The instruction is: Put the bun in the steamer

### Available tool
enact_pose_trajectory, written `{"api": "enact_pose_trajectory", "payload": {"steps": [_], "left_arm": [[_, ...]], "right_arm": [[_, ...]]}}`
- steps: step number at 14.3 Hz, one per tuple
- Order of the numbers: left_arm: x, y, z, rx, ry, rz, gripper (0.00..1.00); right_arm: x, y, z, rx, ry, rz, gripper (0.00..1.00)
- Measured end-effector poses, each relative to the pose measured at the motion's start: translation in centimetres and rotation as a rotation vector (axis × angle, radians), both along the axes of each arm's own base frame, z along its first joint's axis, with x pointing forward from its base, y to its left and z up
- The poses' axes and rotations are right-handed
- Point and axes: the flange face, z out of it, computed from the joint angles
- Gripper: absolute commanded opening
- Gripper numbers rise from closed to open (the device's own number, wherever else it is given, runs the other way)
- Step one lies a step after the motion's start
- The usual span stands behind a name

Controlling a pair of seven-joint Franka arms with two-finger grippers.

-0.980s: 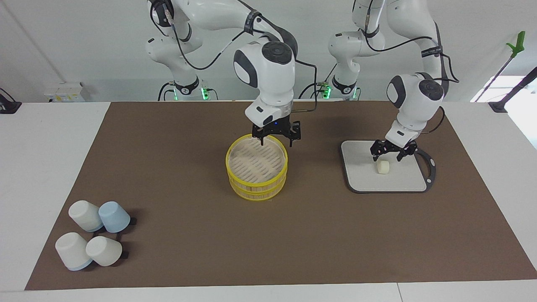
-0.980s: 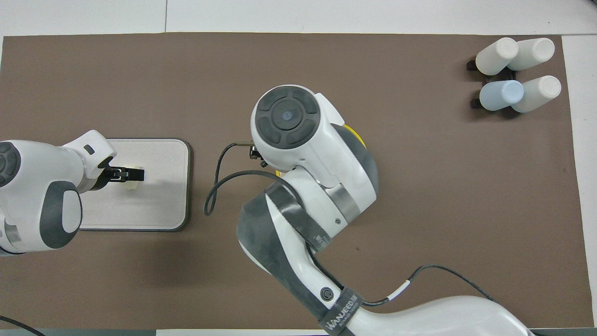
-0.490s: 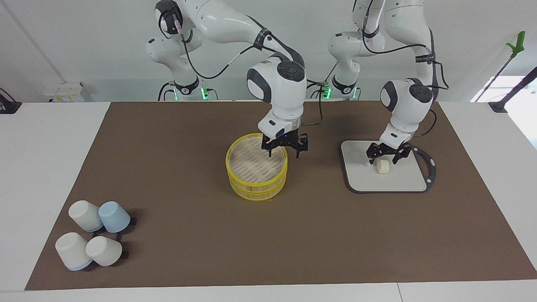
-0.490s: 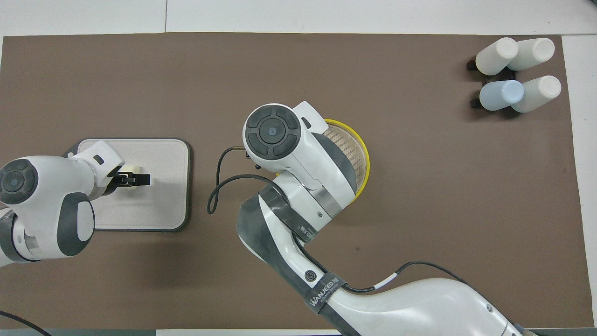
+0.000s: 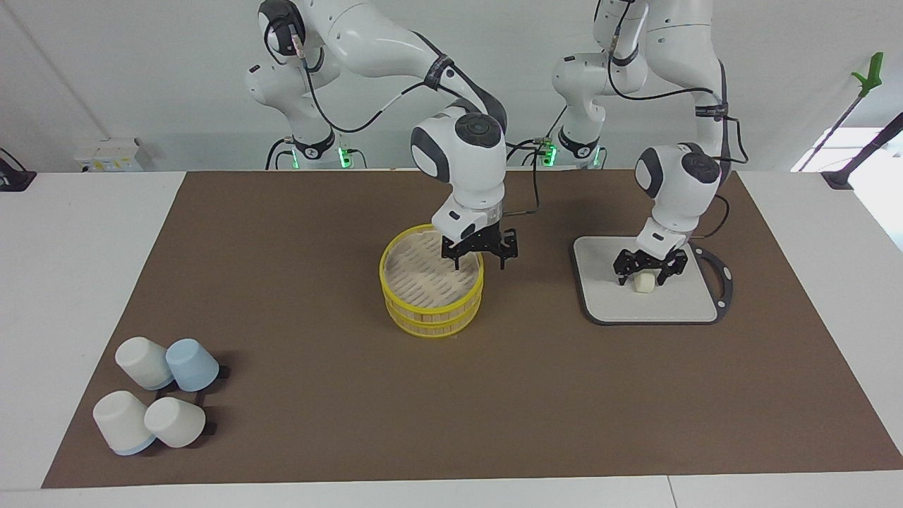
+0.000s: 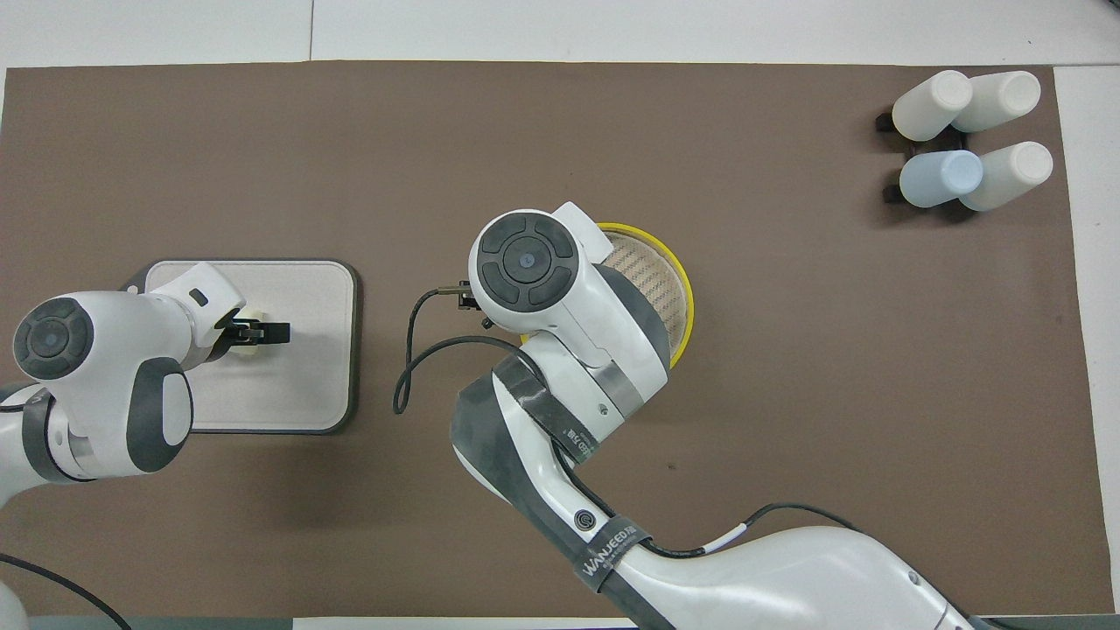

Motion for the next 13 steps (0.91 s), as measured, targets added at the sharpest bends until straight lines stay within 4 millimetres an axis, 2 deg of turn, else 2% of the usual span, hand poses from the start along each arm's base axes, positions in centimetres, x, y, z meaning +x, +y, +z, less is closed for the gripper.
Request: {"api": "enact_pose_trajectory", "payload": {"steps": [10,13], "left_arm": [[-0.2,-0.6,0.6,0.0,0.034,-0.011,0.95],[-0.1,-0.6,1.0,0.0,0.039,-0.011,0.87]], "right_arm": [[-2.3,0.6,-1.2,-0.025,0.028,0.074,1.0],[-2.8,0.9,-1.6,-0.031,0.036,0.083,1.0]]}}
